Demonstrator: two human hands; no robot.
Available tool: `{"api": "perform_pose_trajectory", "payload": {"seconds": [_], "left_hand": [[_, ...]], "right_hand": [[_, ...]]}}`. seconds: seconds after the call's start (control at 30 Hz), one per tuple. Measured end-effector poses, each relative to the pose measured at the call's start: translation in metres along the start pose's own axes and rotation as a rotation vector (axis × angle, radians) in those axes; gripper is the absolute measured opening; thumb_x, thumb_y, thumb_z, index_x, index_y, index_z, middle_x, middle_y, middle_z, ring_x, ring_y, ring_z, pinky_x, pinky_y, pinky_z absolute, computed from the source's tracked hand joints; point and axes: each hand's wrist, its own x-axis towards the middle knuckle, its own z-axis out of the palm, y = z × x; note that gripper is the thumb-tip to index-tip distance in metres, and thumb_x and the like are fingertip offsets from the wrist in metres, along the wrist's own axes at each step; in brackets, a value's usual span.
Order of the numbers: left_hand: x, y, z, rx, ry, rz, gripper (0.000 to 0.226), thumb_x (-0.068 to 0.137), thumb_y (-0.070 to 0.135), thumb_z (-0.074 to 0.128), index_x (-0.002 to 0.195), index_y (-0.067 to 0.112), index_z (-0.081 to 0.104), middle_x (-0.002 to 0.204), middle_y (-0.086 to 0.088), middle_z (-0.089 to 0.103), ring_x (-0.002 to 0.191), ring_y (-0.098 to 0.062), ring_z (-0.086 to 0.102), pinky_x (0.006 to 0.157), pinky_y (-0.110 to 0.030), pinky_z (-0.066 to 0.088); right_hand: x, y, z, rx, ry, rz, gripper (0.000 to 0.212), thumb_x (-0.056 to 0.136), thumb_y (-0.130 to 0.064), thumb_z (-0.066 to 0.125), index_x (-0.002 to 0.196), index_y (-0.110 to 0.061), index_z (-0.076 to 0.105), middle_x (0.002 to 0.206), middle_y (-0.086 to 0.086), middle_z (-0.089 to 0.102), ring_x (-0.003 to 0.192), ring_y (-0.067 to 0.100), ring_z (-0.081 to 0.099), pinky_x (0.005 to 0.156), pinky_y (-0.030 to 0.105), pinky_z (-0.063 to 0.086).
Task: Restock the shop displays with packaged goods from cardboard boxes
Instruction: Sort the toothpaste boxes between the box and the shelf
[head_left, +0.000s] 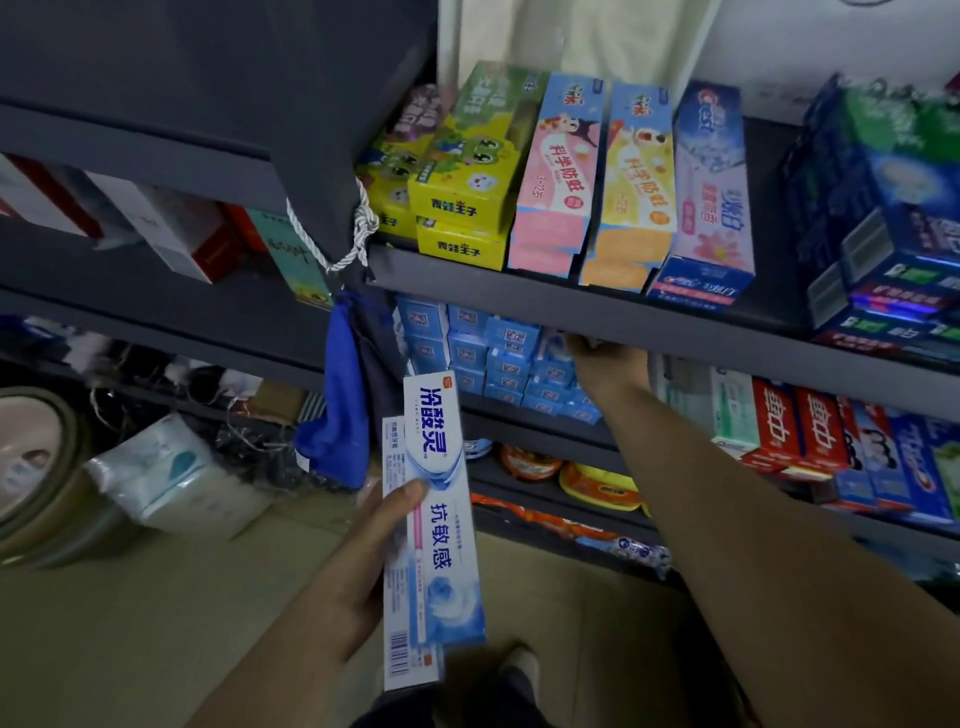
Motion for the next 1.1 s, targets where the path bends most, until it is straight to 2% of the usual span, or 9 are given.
{"api": "perform_pose_trajectory", "payload": {"seconds": [0.1,0.17,0.3,0.43,0.53,0.73,0.83,0.93,1.1], "left_hand": [[0.000,0.002,0.003,0.043,-0.025,0.010,0.085,0.051,0.047,0.084,0.127,0.020,0.057,0.114,-0.015,0.069,0.102,-0.032,0.067,0.078,-0.041,0.055],[-0.001,0.004,0.007,0.059,-0.037,0.038,0.070,0.062,0.041,0.074,0.126,0.017,0.058,0.108,-0.016,0.071,0.094,-0.030,0.069,0.075,-0.040,0.055],[-0.003,0.006,0.022,0.095,-0.095,0.128,0.061,0.072,0.035,0.070,0.129,0.022,0.055,0.111,-0.012,0.070,0.098,-0.028,0.069,0.074,-0.036,0.057],[-0.005,0.005,0.037,0.097,-0.106,0.186,0.054,0.078,0.033,0.072,0.129,0.024,0.054,0.114,-0.013,0.069,0.100,-0.032,0.068,0.073,-0.037,0.058],[-0.006,0.003,0.041,0.095,-0.126,0.204,0.052,0.081,0.034,0.067,0.130,0.024,0.052,0.117,-0.012,0.068,0.104,-0.035,0.066,0.080,-0.043,0.058],[-0.006,-0.001,0.044,0.046,-0.077,0.163,0.053,0.072,0.010,0.069,0.124,0.015,0.058,0.108,-0.016,0.071,0.092,-0.033,0.070,0.066,-0.039,0.059],[-0.006,-0.004,0.045,0.067,-0.072,0.150,0.056,0.069,0.007,0.071,0.123,0.015,0.058,0.106,-0.014,0.072,0.092,-0.032,0.070,0.067,-0.040,0.059],[-0.006,-0.004,0.048,0.087,-0.041,0.156,0.045,0.075,0.008,0.069,0.117,0.021,0.060,0.101,-0.010,0.074,0.088,-0.028,0.071,0.064,-0.037,0.058],[-0.010,0.000,0.048,0.119,-0.001,0.143,0.034,0.082,0.009,0.067,0.111,0.025,0.062,0.095,-0.005,0.075,0.086,-0.024,0.072,0.071,-0.040,0.055]], "right_hand": [[-0.018,-0.003,-0.004,-0.041,0.111,-0.086,0.029,0.096,-0.020,0.054,0.112,0.004,0.056,0.111,0.016,0.059,0.116,0.032,0.048,0.084,0.028,0.041],[-0.041,0.005,-0.006,-0.114,0.086,-0.201,0.031,0.094,-0.027,0.055,0.119,-0.008,0.055,0.118,0.008,0.055,0.116,0.027,0.049,0.090,0.027,0.041],[-0.126,0.019,-0.008,-0.011,-0.288,-0.164,0.018,0.093,-0.039,0.055,0.104,-0.026,0.058,0.090,-0.019,0.062,0.080,-0.008,0.061,0.062,0.005,0.042],[-0.168,0.034,-0.003,0.090,-0.473,-0.106,0.048,0.076,-0.056,0.070,0.114,-0.029,0.059,0.102,-0.014,0.070,0.089,-0.004,0.067,0.077,0.021,0.057],[-0.172,0.036,-0.011,0.191,-0.503,-0.012,0.040,0.080,-0.037,0.074,0.116,-0.028,0.061,0.102,-0.013,0.072,0.088,0.000,0.069,0.075,0.023,0.058],[-0.177,0.048,-0.022,0.430,-0.444,0.057,0.032,0.086,-0.031,0.066,0.116,-0.022,0.061,0.104,-0.003,0.074,0.093,0.018,0.071,0.087,0.044,0.056],[-0.181,0.056,-0.027,0.514,-0.410,0.094,0.023,0.089,-0.029,0.061,0.112,-0.024,0.060,0.100,-0.002,0.075,0.090,0.018,0.072,0.081,0.039,0.058],[-0.175,0.064,-0.033,0.567,-0.258,0.135,0.022,0.090,-0.028,0.061,0.110,-0.033,0.055,0.095,-0.002,0.074,0.083,0.017,0.073,0.069,0.033,0.058],[-0.133,0.058,-0.049,0.438,-0.088,0.048,0.026,0.094,-0.025,0.057,0.116,-0.033,0.044,0.101,-0.010,0.064,0.089,0.008,0.065,0.075,0.032,0.056]]}}
